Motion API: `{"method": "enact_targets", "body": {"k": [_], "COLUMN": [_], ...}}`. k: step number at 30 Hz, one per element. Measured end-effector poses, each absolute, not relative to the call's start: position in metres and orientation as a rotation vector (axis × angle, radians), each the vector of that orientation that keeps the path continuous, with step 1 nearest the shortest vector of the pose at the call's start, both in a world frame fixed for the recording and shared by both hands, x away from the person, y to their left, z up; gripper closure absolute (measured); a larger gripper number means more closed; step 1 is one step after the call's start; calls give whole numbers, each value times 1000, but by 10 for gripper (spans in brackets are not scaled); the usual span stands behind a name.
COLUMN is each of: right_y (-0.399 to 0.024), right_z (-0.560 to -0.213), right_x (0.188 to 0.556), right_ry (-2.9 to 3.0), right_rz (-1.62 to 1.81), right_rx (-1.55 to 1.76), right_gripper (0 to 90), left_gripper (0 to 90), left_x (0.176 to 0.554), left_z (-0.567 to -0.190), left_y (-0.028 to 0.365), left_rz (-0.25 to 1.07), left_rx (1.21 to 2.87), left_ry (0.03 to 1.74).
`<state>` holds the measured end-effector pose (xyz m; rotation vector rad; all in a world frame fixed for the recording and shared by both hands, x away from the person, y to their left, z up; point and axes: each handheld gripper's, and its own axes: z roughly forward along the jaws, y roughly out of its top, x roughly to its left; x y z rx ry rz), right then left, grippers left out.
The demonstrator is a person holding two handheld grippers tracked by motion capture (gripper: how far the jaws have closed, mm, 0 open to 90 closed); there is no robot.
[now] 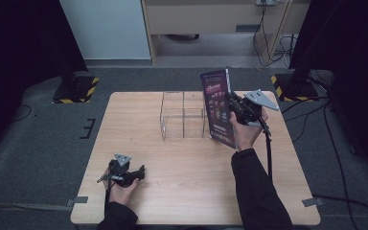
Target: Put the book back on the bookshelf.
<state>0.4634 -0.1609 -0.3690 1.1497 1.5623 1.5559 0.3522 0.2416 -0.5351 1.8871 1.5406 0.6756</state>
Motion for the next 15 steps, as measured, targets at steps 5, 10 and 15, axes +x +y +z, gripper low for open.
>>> {"method": "enact_targets", "body": {"k": [5,10,15], "right_y": [-165,-175,-181], "right_z": [-371,-381,-387], "right_x": [457,450,447], "right_ry": [1604,1646,1639], "right_rz": [1545,1550,1562], "right_rx": [1143,1171,1176], "right_gripper": [832,833,833], "left_gripper": [162,162,162], "left_x": [352,352,352], "left_z": [-535,-535,-535], "left_y": [241,241,241], "left_rz": [675,676,675], "left_rx": [1886,1885,1886], "left_ry": [1541,1541,1542]}}
